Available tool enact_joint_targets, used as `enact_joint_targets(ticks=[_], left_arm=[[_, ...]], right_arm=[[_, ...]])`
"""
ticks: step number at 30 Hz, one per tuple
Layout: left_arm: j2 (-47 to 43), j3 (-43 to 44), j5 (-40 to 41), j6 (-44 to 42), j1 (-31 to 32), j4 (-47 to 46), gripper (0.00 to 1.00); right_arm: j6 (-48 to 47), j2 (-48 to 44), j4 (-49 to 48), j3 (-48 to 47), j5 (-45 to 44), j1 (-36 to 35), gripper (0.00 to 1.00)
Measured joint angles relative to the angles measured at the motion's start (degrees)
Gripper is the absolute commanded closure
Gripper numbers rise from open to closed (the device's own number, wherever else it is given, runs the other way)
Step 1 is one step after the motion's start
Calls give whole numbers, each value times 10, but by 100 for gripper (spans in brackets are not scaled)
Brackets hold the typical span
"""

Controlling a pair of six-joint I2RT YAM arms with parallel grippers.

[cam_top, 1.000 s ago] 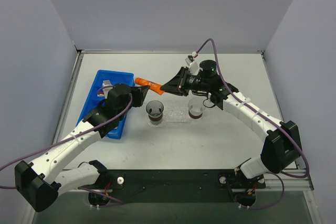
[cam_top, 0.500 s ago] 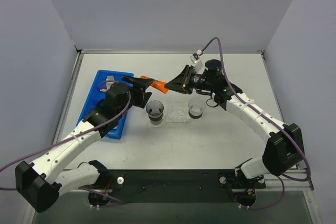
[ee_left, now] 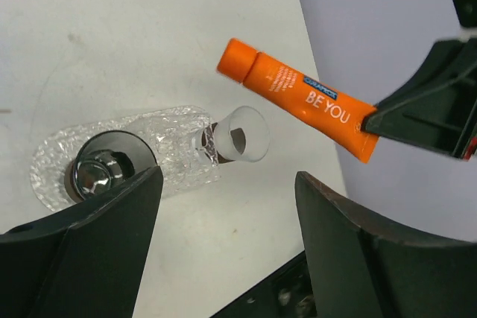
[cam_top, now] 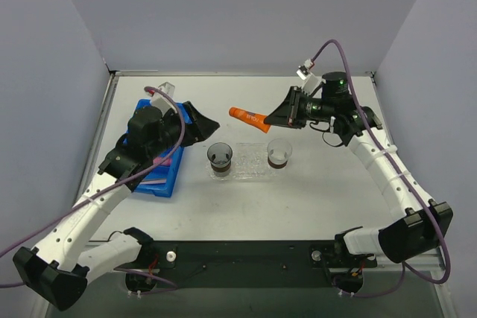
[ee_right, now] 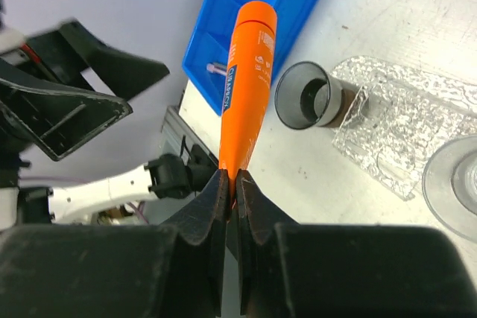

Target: Prepare toiletry sets of a toothbrush and toothpaste on the tray

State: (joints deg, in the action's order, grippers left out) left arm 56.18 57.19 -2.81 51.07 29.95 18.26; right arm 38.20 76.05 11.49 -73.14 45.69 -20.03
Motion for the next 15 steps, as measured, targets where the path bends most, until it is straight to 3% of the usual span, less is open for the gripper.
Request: enact_joint_targets(ticks=[8,15], left_arm=[[101,139,-183,-328,43,48,17],[113,135,-275,-423,61,41,13]], right_arm=[[-109,0,154,-63,66,4,100],[-146,0,229,-65,101,-1,100]])
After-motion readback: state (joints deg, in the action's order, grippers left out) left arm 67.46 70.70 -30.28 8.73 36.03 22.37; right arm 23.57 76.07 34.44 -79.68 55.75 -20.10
